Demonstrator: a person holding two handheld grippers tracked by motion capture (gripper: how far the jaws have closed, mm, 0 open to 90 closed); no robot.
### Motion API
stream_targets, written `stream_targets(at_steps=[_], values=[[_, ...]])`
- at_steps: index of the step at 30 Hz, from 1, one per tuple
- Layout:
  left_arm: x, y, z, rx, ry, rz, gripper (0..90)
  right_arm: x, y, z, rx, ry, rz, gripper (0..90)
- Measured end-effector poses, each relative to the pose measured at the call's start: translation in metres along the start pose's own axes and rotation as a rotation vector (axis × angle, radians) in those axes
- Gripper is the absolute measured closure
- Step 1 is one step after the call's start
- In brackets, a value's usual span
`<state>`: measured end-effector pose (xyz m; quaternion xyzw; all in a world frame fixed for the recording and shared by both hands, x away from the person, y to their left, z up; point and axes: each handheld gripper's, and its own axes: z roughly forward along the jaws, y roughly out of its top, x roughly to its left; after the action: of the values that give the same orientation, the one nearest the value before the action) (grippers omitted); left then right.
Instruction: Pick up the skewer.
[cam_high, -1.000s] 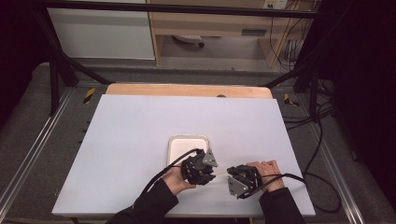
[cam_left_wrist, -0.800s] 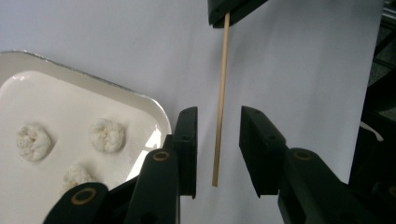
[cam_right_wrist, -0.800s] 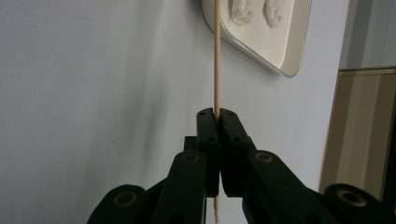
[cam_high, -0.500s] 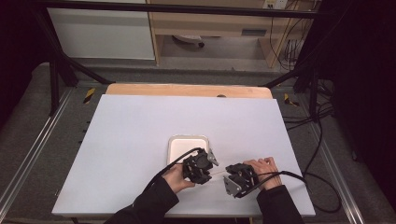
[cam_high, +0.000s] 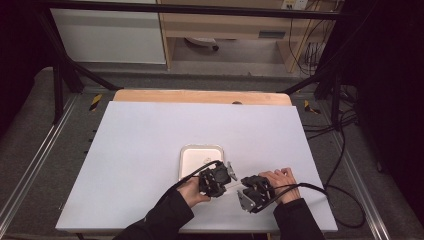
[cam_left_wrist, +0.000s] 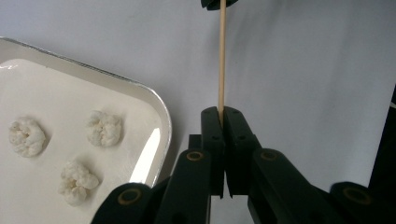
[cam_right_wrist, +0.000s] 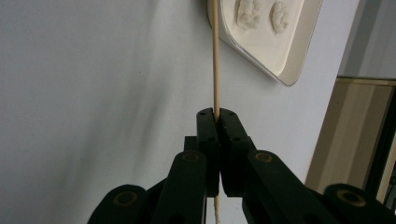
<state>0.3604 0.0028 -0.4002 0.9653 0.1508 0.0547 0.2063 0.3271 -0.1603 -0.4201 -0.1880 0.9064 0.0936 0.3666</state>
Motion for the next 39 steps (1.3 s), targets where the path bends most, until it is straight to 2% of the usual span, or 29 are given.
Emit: stream_targets(at_steps=[9,13,16,17,19,22,25,28,32,35,39], values=[[-0.001,-0.001,-0.003,-0.004,0.005,0.0,88.6,-0.001,0.001,0.0,-0.004,-0.004,0.002,88.6],[-0.001,-0.005,-0.005,-0.017,0.011,-0.004,88.6,-0.002,0.001,-0.001,-0.026,-0.026,0.043,84.0],[0.003,-0.011,-0.008,-0.022,0.022,-0.013,88.6,-0.002,-0.001,-0.004,-0.057,-0.032,0.122,75.7],[0.005,-0.014,-0.009,-0.024,0.022,-0.016,88.6,-0.002,-0.003,-0.005,-0.067,-0.035,0.164,72.9],[0.007,-0.019,-0.01,-0.04,0.001,-0.037,88.5,-0.002,-0.009,-0.007,-0.092,-0.039,0.24,68.8],[0.009,-0.026,-0.012,-0.049,0.007,-0.039,88.5,-0.002,-0.016,-0.008,-0.121,-0.042,0.349,62.4],[0.008,-0.031,-0.016,-0.058,0.014,-0.032,88.5,-0.003,-0.021,-0.009,-0.185,-0.027,0.454,58.2],[0.007,-0.034,-0.018,-0.051,0.028,-0.023,88.5,-0.004,-0.023,-0.008,-0.237,-0.009,0.534,53.8],[0.01,-0.044,-0.021,-0.046,0.043,-0.042,88.5,-0.008,-0.028,-0.009,-0.207,-0.009,0.62,45.5],[0.014,-0.054,-0.023,-0.067,0.043,-0.071,88.5,-0.009,-0.035,-0.008,-0.191,0.021,0.695,39.6],[0.017,-0.066,-0.028,-0.098,0.055,-0.098,88.5,-0.007,-0.043,-0.005,-0.199,0.059,0.837,28.8]])
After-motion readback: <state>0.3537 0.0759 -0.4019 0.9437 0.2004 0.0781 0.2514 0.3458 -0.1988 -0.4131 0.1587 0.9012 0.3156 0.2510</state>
